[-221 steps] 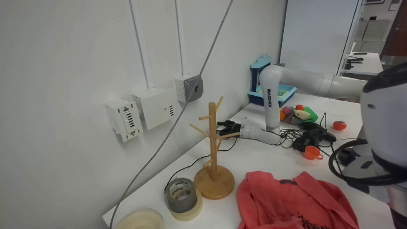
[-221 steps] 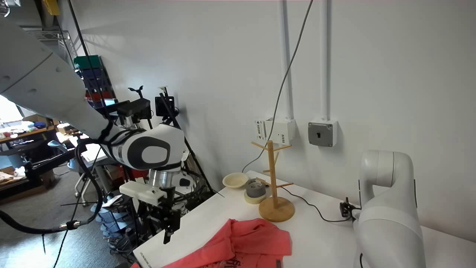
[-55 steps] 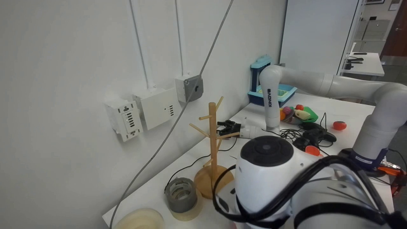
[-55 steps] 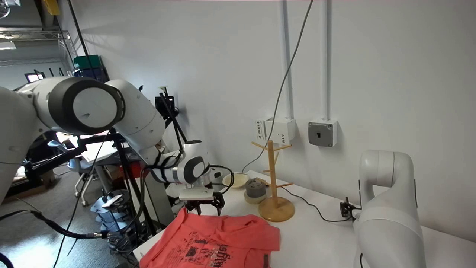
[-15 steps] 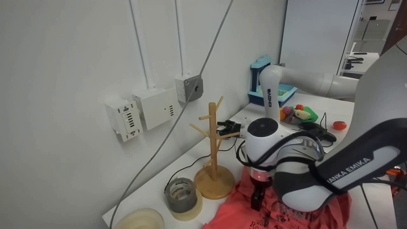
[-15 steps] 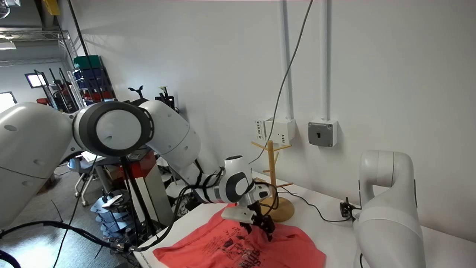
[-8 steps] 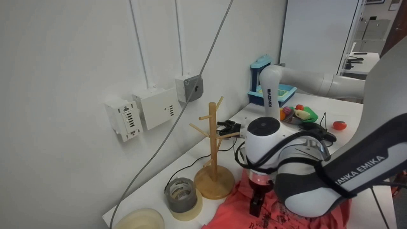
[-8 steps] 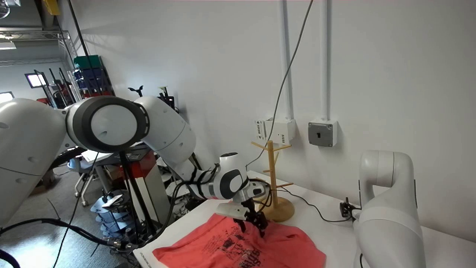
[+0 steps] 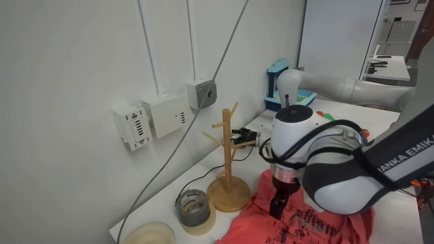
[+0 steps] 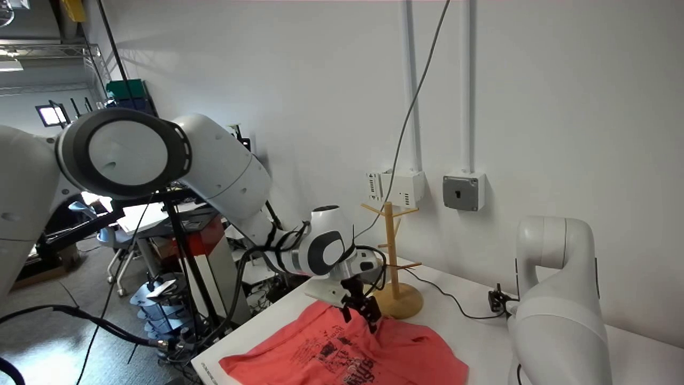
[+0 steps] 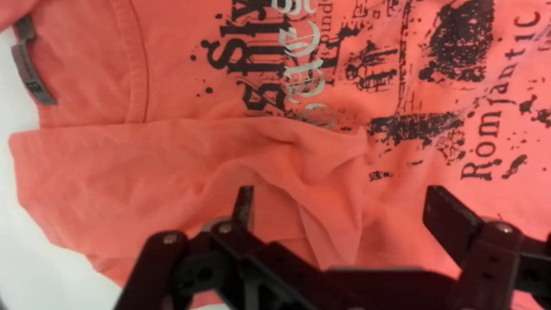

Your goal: Unfold the shirt

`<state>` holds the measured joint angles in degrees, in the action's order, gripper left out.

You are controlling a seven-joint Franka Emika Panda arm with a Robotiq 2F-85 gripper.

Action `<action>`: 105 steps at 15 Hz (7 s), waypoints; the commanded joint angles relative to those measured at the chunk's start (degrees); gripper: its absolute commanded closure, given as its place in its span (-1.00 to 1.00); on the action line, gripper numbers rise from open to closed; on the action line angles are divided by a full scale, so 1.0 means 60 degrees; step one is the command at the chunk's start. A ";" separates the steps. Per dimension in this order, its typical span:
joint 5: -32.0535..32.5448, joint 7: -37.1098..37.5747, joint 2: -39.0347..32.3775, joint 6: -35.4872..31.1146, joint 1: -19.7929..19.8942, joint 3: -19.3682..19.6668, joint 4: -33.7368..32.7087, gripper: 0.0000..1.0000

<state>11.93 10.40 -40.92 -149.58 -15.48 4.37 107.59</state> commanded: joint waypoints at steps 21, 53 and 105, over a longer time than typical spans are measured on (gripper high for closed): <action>-0.0201 0.1613 -0.0096 -0.0183 0.0830 0.1481 -0.0642 -1.00; -0.1030 -0.1882 -0.2398 0.3334 0.3150 -0.0125 -0.4051 -1.00; -0.1378 -0.3862 -0.5676 0.7463 0.3934 -0.0544 -0.9818 0.68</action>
<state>3.00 -10.89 -72.36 -107.21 8.45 0.42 52.95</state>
